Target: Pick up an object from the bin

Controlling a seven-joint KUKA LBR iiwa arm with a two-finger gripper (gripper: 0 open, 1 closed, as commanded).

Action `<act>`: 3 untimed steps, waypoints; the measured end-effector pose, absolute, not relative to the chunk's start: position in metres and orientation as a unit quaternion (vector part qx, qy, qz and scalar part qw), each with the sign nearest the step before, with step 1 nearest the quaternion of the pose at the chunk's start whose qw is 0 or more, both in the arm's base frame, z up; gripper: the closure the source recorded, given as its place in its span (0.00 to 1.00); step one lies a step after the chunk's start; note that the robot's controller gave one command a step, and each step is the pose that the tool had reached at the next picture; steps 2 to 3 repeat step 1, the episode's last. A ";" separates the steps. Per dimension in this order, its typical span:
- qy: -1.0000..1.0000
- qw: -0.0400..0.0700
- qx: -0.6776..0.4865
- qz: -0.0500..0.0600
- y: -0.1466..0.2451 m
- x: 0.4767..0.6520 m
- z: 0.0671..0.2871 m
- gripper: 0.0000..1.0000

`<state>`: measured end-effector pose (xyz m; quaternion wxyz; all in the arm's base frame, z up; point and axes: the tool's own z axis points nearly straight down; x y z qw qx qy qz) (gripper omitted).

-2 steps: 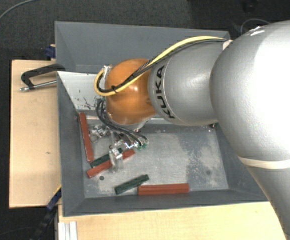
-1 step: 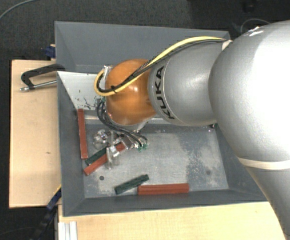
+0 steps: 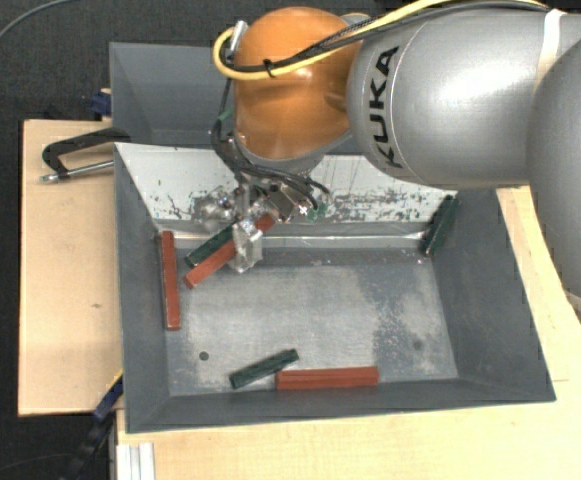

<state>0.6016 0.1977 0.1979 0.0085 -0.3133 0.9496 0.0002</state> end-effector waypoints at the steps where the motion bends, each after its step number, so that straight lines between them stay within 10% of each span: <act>1: 0.886 0.007 -0.464 -0.001 0.164 0.593 0.332 1.00; 3: 0.886 0.007 -0.464 -0.001 0.164 0.593 0.332 1.00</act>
Offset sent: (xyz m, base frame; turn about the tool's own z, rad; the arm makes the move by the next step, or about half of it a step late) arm -0.0100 -0.0346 0.1290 -0.3296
